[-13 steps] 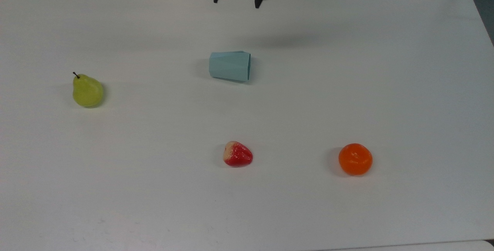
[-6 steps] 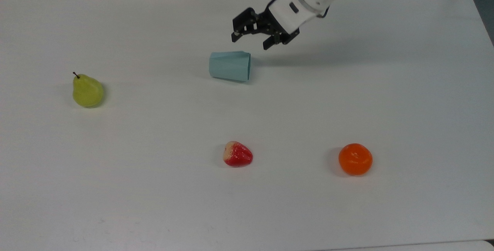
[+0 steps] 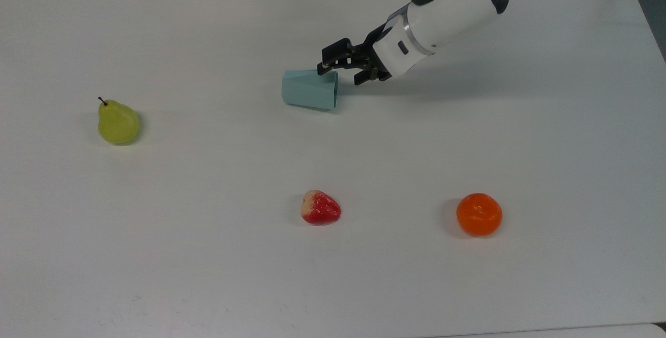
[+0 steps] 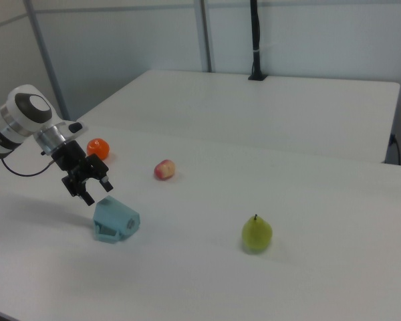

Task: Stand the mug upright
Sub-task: 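Move the open gripper down toward the tipped light-blue mug, then close the gripper on the mug's rim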

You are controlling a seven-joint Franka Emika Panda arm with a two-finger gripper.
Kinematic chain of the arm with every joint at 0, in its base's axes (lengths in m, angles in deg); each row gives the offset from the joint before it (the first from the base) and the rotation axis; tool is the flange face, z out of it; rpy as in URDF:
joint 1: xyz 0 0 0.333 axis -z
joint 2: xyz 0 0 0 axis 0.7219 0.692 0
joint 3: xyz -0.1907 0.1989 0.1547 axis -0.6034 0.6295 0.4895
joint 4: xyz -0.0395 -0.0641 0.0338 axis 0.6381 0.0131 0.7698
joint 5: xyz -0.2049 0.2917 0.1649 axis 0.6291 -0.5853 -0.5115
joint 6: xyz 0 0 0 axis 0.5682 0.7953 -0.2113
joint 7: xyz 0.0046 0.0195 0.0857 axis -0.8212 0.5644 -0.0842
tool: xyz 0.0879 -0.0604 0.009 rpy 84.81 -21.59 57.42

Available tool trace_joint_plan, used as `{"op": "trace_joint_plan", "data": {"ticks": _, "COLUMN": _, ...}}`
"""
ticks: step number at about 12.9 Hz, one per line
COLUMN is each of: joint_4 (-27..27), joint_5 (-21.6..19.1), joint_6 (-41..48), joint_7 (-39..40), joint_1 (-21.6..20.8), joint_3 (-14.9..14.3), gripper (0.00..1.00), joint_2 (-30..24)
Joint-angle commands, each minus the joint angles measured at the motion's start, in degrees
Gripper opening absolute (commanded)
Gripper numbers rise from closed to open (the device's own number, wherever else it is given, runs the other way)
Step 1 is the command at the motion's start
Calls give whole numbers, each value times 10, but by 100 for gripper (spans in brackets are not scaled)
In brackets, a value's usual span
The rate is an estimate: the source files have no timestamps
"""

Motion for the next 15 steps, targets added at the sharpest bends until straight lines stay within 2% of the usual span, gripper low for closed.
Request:
{"op": "trace_joint_plan", "data": {"ticks": 1, "joint_4": 1, "joint_5": 25, "joint_6": 13, "joint_7": -10, "joint_1": 14, "joint_3": -5, "gripper": 100, "joint_2": 10}}
{"op": "trace_joint_plan", "data": {"ticks": 2, "joint_4": 1, "joint_5": 25, "joint_6": 13, "joint_7": -10, "joint_1": 17, "joint_3": -5, "gripper": 97, "joint_2": 11}}
{"op": "trace_joint_plan", "data": {"ticks": 3, "joint_4": 2, "joint_5": 25, "joint_6": 14, "joint_7": -9, "joint_1": 20, "joint_3": -4, "gripper": 90, "joint_2": 14}}
{"op": "trace_joint_plan", "data": {"ticks": 8, "joint_4": -2, "joint_5": 22, "joint_6": 51, "joint_7": -6, "joint_1": 21, "joint_3": -4, "gripper": 24, "joint_2": 17}}
{"op": "trace_joint_plan", "data": {"ticks": 9, "joint_4": -4, "joint_5": 21, "joint_6": 52, "joint_7": -5, "joint_1": 25, "joint_3": -5, "gripper": 14, "joint_2": 12}}
{"op": "trace_joint_plan", "data": {"ticks": 12, "joint_4": -4, "joint_5": 15, "joint_6": 57, "joint_7": -3, "joint_1": 41, "joint_3": -7, "gripper": 0, "joint_2": -17}}
{"op": "trace_joint_plan", "data": {"ticks": 14, "joint_4": -9, "joint_5": 5, "joint_6": 54, "joint_7": 7, "joint_1": 55, "joint_3": -7, "gripper": 0, "joint_2": -34}}
{"op": "trace_joint_plan", "data": {"ticks": 15, "joint_4": -14, "joint_5": -13, "joint_6": 51, "joint_7": 25, "joint_1": 66, "joint_3": -6, "gripper": 0, "joint_2": -47}}
